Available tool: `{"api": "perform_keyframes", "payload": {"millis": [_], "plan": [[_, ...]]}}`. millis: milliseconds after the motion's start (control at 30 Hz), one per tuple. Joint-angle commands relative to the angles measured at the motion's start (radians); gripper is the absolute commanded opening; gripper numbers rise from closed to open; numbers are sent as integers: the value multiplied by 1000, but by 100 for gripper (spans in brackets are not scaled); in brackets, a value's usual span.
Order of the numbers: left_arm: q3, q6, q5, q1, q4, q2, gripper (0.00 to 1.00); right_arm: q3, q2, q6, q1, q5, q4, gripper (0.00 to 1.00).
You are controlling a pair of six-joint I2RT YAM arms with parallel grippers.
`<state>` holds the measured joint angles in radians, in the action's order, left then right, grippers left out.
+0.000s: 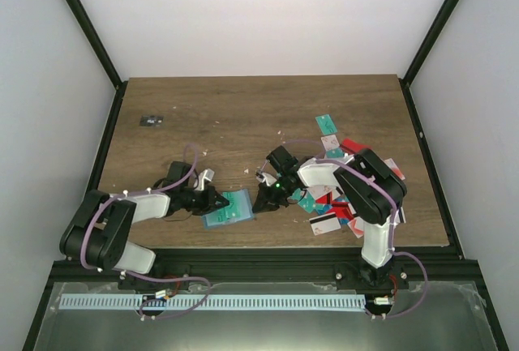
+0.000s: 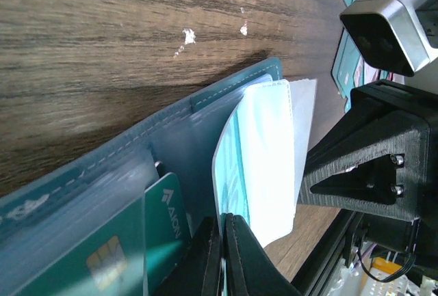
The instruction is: Put the credit cards into the card holder
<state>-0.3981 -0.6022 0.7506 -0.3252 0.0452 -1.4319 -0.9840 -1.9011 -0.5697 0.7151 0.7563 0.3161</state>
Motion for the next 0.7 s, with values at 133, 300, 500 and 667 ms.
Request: {"api": "perform_keyframes", "payload": {"millis": [133, 300, 500, 667], "plan": [[39, -43, 22, -5, 117, -56, 4, 7, -78, -14, 19, -81, 40, 1], [43, -45, 38, -14, 153, -77, 4, -18, -96, 4, 19, -93, 64, 1], [40, -36, 49, -21, 166, -94, 4, -47, -111, 21, 19, -105, 90, 1], [19, 22, 12, -23, 85, -102, 4, -78, -115, 51, 17, -147, 138, 1]]}}
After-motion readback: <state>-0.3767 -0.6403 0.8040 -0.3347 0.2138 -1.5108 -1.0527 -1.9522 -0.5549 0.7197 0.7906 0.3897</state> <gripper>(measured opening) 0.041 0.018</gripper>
